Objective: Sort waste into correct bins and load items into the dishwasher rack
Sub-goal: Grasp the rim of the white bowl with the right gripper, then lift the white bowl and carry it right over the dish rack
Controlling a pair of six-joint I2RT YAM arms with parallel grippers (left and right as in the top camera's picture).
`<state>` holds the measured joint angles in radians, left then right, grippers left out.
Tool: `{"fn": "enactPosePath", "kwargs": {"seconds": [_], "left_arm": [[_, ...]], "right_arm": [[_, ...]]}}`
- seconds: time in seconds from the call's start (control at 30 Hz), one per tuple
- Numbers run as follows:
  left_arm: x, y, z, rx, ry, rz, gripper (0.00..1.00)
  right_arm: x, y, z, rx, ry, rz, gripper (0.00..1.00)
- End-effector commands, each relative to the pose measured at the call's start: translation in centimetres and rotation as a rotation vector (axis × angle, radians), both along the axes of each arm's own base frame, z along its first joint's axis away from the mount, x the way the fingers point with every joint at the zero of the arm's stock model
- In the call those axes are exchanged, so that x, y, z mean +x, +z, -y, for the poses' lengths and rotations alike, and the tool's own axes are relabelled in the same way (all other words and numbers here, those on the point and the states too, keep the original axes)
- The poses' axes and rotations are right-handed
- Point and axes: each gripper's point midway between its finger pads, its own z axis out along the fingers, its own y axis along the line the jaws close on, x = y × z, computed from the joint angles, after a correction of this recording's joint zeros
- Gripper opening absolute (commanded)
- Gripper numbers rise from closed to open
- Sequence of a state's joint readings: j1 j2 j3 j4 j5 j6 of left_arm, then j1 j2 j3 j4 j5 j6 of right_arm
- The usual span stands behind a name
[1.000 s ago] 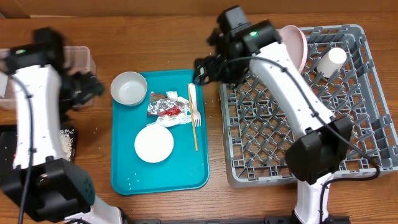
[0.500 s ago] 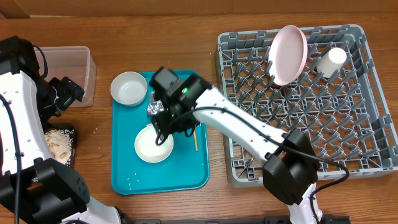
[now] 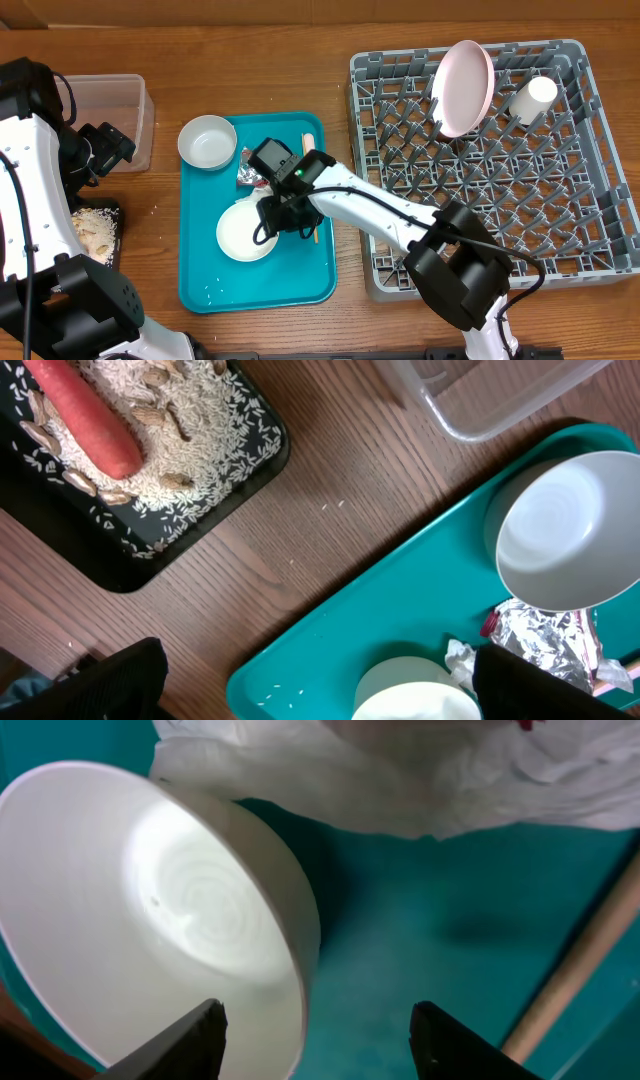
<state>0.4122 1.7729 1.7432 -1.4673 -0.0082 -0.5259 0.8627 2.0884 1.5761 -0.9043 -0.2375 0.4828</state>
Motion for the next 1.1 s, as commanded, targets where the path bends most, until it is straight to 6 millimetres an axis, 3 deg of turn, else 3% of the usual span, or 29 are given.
{"fn": "enactPosePath", "kwargs": {"seconds": [0.0, 0.17, 0.3, 0.6, 0.9, 1.07], "left_arm": [[0.3, 1.2, 0.0, 0.012, 0.019, 0.043, 1.00], [0.3, 1.2, 0.0, 0.012, 0.019, 0.043, 1.00], [0.4, 1.2, 0.0, 0.012, 0.019, 0.044, 1.00], [0.3, 1.2, -0.1, 0.017, 0.019, 0.042, 1.00], [0.3, 1.2, -0.1, 0.019, 0.020, 0.042, 1.00], [0.3, 1.2, -0.1, 0.019, 0.020, 0.042, 1.00]], "right_arm": [[-0.4, -0.6, 0.0, 0.007, -0.031, -0.026, 0.61], [-0.2, -0.7, -0.2, 0.014, -0.043, -0.021, 0.50], [-0.1, -0.8, -0.1, 0.007, -0.050, -0.016, 0.28], [0.2, -0.7, 0.1, 0.006, -0.067, -0.021, 0.04], [1.1, 0.8, 1.2, -0.011, -0.095, -0.035, 0.04], [2.5, 5.5, 2.0, 0.029, -0.076, 0.022, 0.04]]}}
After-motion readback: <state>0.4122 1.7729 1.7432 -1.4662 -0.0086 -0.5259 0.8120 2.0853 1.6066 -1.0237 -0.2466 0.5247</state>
